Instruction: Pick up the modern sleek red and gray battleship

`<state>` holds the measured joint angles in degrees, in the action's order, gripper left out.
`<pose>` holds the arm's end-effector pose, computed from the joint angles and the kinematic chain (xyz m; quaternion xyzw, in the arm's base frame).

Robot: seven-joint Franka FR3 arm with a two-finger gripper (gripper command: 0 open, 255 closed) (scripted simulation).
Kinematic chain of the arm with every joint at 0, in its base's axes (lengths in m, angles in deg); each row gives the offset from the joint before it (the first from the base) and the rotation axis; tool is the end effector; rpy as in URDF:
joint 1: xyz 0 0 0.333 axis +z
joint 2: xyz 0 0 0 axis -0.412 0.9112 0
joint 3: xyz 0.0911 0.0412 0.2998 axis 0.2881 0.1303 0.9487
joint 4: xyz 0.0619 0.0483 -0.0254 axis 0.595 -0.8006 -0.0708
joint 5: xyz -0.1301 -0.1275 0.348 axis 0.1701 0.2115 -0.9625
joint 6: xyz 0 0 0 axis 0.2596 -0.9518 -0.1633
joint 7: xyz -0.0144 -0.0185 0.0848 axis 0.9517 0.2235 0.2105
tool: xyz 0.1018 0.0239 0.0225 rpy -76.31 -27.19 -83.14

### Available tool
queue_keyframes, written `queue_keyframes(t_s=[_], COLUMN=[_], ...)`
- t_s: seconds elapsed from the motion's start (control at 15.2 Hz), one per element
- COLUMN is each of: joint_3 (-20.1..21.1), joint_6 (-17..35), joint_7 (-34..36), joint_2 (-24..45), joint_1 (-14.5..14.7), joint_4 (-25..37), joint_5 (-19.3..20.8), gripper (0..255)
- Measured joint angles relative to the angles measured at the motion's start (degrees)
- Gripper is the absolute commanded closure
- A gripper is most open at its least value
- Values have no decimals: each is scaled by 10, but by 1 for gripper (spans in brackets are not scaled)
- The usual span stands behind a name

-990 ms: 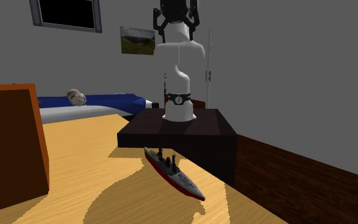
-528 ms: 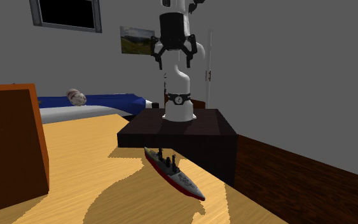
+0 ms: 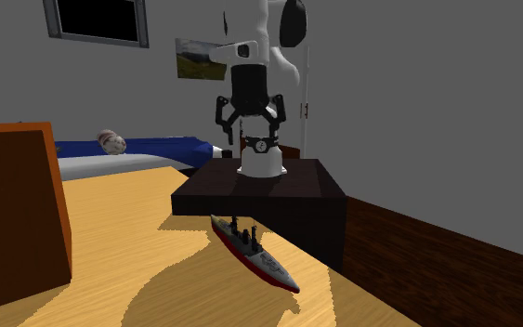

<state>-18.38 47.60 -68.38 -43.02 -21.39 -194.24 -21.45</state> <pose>0.3573 -0.0124 0.3270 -0.9922 -0.1231 -0.0088 0.0161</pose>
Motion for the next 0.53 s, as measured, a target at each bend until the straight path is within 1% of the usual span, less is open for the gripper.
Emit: queue_keyframes(t_s=[0.33, 0.4, 0.53], joint_3=[-11, -13, -14], joint_6=[147, 179, 226], joint_7=[-32, -41, -58], joint_2=[136, 170, 222], joint_1=[9, 12, 16], joint_4=[9, 15, 28], joint_5=[-4, -9, -20], gripper=[0, 0, 0])
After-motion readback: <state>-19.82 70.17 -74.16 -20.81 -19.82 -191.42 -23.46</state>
